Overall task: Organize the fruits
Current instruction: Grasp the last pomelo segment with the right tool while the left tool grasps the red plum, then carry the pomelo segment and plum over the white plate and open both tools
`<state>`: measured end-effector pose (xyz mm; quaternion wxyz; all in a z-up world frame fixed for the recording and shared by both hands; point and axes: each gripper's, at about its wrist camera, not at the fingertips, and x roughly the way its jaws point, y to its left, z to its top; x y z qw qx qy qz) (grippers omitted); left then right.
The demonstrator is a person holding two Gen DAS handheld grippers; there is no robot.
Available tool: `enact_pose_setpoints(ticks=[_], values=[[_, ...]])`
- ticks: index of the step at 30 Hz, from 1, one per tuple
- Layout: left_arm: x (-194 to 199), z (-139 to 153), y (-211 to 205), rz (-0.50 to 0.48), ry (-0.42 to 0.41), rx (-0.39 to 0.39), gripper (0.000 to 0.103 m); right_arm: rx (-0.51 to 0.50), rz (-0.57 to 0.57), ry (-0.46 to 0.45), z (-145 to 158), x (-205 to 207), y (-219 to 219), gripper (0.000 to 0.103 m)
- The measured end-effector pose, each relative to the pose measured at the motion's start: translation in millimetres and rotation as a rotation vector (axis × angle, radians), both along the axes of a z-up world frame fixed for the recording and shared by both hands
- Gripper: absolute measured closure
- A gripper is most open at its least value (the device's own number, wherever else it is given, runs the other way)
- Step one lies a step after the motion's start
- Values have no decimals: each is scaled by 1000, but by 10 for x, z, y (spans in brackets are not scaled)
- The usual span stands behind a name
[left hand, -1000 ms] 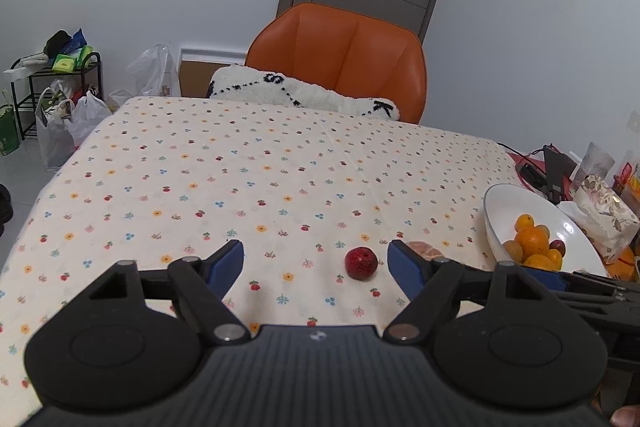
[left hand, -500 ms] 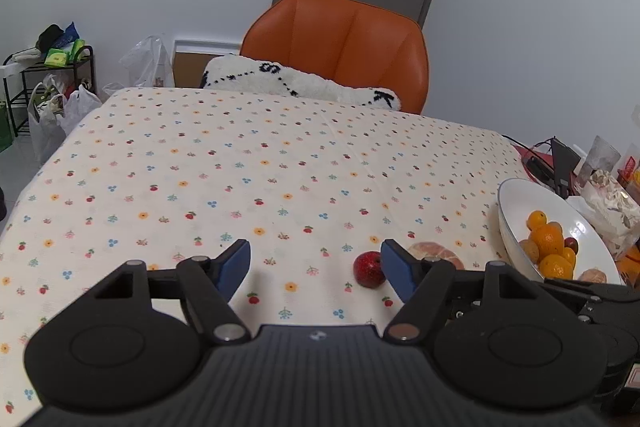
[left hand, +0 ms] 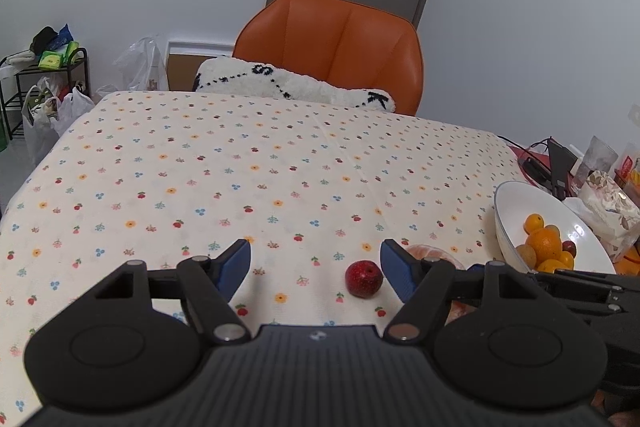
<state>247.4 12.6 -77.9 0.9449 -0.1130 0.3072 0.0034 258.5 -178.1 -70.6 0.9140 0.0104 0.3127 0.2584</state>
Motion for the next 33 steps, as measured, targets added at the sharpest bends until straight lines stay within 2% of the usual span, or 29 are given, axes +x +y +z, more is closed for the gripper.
enact_pose_setpoints(ticks=[3, 12, 15, 17, 19, 33], values=[[12, -19, -43, -12, 4, 1, 33, 14, -20, -7, 28, 0, -63, 84], [85, -87, -204, -52, 29, -12, 45, 60, -36, -33, 139, -13, -220, 85], [135, -132, -272, -62, 42, -9, 57, 73, -47, -43, 173, -10, -271, 85], [162, -166, -290, -60, 58, -12, 74, 81, -55, -48, 199, 3, -302, 85], [171, -179, -307, -60, 62, -6, 82, 91, -63, -55, 227, -4, -358, 85], [81, 147, -581, -94, -18, 6, 82, 124, -145, -102, 357, -20, -766, 85]])
